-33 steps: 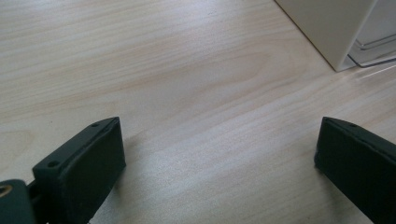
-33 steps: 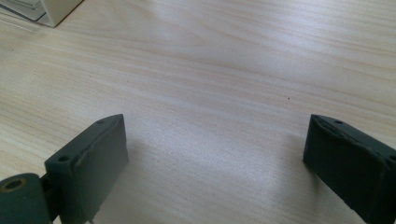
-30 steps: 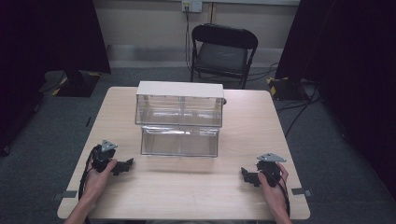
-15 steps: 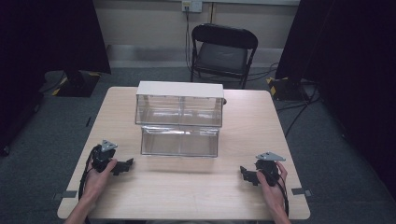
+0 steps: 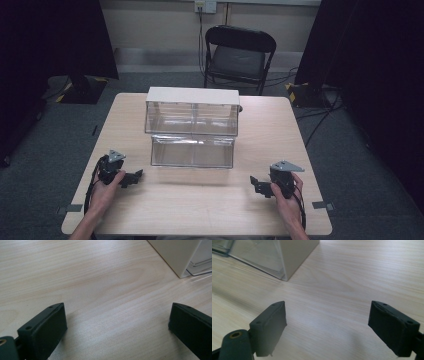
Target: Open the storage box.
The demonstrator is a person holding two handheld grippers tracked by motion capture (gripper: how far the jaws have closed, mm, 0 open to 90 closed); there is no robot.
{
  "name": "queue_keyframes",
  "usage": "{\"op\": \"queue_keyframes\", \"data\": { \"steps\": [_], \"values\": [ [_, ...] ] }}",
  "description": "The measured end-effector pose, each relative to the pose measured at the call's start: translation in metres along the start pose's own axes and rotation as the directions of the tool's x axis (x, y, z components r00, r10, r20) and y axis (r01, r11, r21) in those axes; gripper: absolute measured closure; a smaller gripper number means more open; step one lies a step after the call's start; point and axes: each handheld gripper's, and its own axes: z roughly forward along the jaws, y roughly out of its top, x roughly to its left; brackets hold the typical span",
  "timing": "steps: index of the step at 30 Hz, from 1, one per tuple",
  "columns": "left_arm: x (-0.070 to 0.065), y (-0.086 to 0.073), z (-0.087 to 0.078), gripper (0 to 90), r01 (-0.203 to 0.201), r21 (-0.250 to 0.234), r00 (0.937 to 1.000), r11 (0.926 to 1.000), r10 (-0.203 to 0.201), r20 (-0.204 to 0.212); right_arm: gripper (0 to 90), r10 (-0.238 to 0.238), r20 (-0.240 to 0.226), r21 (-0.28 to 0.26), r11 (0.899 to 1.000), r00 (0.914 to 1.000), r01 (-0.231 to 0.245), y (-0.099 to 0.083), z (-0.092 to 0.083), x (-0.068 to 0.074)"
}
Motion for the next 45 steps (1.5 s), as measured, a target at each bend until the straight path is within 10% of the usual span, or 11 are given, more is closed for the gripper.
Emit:
{"op": "queue_keyframes", "data": {
  "steps": [17, 45],
  "values": [
    [0.0, 0.0, 0.0, 1.2, 0.0, 0.0, 1.0, 1.0, 0.0, 0.0, 14.1, -0.074, -0.131, -0.034, 0.997, 0.9887, 0.07, 0.018, -0.001, 0.039],
    [0.0, 0.0, 0.0, 1.2, 0.0, 0.0, 1.0, 1.0, 0.0, 0.0, 14.0, -0.138, -0.18, -0.003, 0.99, 0.974, 0.139, 0.047, 0.043, 0.077]
  ]
}}
